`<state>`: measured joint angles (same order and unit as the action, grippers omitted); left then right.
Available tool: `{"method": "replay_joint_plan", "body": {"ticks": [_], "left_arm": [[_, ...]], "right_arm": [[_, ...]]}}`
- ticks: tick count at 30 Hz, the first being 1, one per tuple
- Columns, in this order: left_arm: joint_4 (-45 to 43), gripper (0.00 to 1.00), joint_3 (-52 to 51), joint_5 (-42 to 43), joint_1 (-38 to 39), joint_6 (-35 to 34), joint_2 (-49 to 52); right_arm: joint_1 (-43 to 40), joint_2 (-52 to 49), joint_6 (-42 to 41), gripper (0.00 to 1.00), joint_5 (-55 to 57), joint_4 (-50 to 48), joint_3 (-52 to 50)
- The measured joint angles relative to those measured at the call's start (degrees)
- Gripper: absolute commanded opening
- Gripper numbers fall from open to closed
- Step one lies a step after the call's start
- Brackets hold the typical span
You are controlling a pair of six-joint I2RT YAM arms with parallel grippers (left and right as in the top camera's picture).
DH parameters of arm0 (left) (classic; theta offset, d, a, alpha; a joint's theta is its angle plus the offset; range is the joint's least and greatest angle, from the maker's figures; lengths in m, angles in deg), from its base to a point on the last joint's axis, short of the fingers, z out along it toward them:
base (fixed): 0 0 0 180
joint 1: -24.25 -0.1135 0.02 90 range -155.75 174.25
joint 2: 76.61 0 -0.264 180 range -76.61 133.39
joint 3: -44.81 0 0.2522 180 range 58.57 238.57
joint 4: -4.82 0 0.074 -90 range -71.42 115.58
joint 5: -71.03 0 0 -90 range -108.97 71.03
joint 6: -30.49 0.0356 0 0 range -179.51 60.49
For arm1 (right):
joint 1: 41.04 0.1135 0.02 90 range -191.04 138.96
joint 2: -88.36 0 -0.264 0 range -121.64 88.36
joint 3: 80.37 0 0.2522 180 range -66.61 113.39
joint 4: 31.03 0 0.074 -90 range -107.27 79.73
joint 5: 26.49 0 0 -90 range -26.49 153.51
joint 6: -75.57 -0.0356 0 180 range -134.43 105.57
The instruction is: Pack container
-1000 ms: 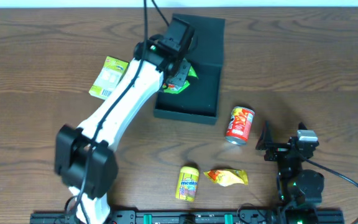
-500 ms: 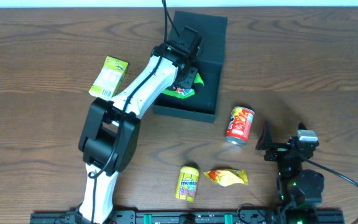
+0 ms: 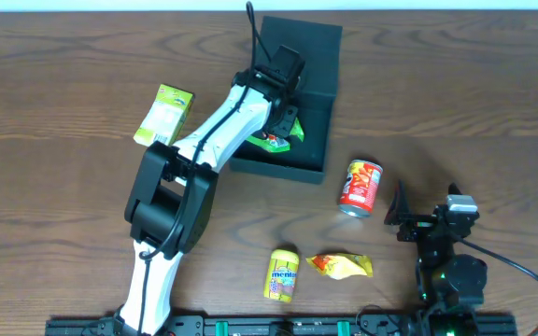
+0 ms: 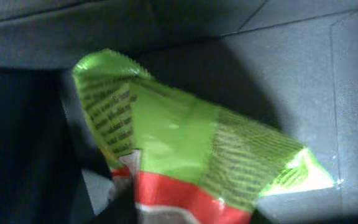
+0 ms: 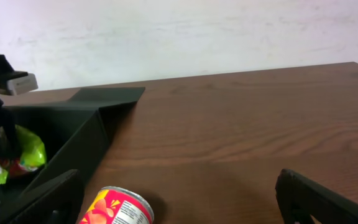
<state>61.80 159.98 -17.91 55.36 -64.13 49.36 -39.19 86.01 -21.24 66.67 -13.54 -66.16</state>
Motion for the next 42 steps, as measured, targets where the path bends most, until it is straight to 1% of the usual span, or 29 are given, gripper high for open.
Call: {"method": "replay_joint_plan", "body": {"ticks": [1, 3, 4, 5, 7, 11, 13, 15, 18, 19, 21, 27, 28, 33, 34, 35, 36, 42], "left_arm": [[0.0, 0.14, 0.0, -0.2, 0.1, -0.1, -0.2], [-0.2, 0.12, 0.0, -0.6, 0.3, -0.4, -0.9], [-0.3, 0.13, 0.0, -0.7, 0.4, -0.6, -1.3], [-0.5, 0.16, 0.0, -0.9, 0.5, -0.9, -1.7], [-1.0, 0.15, 0.0, -1.1, 0.6, -1.6, -2.3], [-1.2, 0.17, 0.0, -1.4, 0.8, -2.9, -2.8], [-1.1, 0.2, 0.0, -2.0, 1.1, -3.1, -2.8], [-0.9, 0.29, 0.0, -3.3, 1.6, -3.2, -2.8], [-0.2, 0.31, 0.0, -4.9, 2.3, -3.7, -2.8], [0.1, 0.35, 0.0, -5.4, 2.4, -3.7, -2.8], [0.1, 0.35, 0.0, -6.1, 2.6, -4.0, -2.8], [0.4, 0.32, 0.0, -8.8, 2.8, -4.2, -2.9], [0.6, 0.3, 0.0, -9.2, 2.8, -4.2, -3.0], [1.5, 0.29, 0.0, -10.9, 3.7, -4.2, -5.7], [1.7, 0.23, 0.0, -11.2, 3.9, -4.2, -6.6], [1.8, 0.12, 0.0, -11.4, 4.2, -4.4, -7.3], [1.9, 0.06, 0.0, -11.6, 4.3, -4.6, -8.0], [2.8, 0.06, 0.0, -11.8, 5.2, -4.4, -8.8]], "right_arm": [[0.0, 0.0, 0.0, 0.99, 0.0, 0.0, 0.0], [0.0, 0.0, 0.0, 0.99, 0.0, 0.0, 0.0], [0.0, 0.0, 0.0, 0.99, 0.0, 0.0, 0.0], [0.0, 0.0, 0.0, 0.99, 0.0, 0.0, 0.0], [0.0, 0.0, 0.0, 0.99, 0.0, 0.0, 0.0], [0.0, 0.0, 0.0, 0.99, 0.0, 0.0, 0.0], [0.0, 0.0, 0.0, 0.99, 0.0, 0.0, 0.0], [0.0, 0.0, 0.0, 0.99, 0.0, 0.0, 0.0], [0.0, 0.0, 0.0, 0.99, 0.0, 0.0, 0.0], [0.0, 0.0, 0.0, 0.99, 0.0, 0.0, 0.0], [0.0, 0.0, 0.0, 0.99, 0.0, 0.0, 0.0], [0.0, 0.0, 0.0, 0.99, 0.0, 0.0, 0.0], [0.0, 0.0, 0.0, 0.99, 0.0, 0.0, 0.0], [0.0, 0.0, 0.0, 0.99, 0.0, 0.0, 0.0], [0.0, 0.0, 0.0, 0.99, 0.0, 0.0, 0.0], [0.0, 0.0, 0.0, 0.99, 0.0, 0.0, 0.0], [0.0, 0.0, 0.0, 0.99, 0.0, 0.0, 0.0], [0.0, 0.0, 0.0, 0.99, 0.0, 0.0, 0.0]]}}
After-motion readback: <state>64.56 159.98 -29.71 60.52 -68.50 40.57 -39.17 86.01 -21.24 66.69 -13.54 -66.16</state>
